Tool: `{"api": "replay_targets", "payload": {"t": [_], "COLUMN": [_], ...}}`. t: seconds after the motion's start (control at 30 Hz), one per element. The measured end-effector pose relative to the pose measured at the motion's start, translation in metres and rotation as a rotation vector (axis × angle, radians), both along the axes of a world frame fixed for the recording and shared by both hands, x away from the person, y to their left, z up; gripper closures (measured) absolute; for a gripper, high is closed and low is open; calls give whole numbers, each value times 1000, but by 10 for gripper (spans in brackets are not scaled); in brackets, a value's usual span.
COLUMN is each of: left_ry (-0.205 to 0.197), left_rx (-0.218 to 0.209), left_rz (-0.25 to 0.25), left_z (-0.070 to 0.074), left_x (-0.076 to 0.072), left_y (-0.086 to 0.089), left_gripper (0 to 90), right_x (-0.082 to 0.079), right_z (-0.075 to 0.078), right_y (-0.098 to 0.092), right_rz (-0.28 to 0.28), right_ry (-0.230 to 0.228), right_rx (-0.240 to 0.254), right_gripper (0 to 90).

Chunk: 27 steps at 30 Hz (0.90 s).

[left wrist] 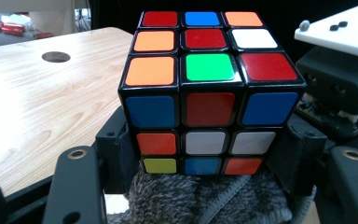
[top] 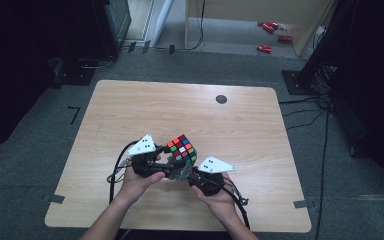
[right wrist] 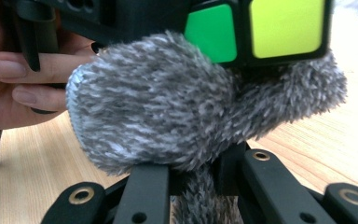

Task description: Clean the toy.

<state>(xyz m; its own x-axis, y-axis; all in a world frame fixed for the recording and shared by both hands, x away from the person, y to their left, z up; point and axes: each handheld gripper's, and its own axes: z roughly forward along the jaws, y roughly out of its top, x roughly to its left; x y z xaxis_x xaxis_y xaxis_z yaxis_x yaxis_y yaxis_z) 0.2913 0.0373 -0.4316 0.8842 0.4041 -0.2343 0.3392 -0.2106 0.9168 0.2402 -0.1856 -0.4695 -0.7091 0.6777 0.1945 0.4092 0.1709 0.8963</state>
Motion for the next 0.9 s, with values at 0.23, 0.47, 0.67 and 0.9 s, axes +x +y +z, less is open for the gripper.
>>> {"api": "replay_targets", "payload": {"t": [0.23, 0.47, 0.67, 0.9], "left_ry": [-2, 0, 1, -16], "left_rx": [-7, 8, -10, 15], "left_rz": [4, 7, 23, 29], "left_z": [1, -1, 0, -2], "left_x": [0, -2, 1, -1], "left_y": [1, -5, 1, -3], "left_gripper": [351, 351, 351, 351], "right_x": [9, 2, 9, 9], "right_z": [4, -1, 6, 6], "right_y": [-19, 1, -14, -16], "right_rz": [-103, -17, -55, -79], "right_ry": [-1, 19, 11, 13], "right_rx": [26, -2, 7, 10], "right_gripper": [786, 783, 781, 781]}}
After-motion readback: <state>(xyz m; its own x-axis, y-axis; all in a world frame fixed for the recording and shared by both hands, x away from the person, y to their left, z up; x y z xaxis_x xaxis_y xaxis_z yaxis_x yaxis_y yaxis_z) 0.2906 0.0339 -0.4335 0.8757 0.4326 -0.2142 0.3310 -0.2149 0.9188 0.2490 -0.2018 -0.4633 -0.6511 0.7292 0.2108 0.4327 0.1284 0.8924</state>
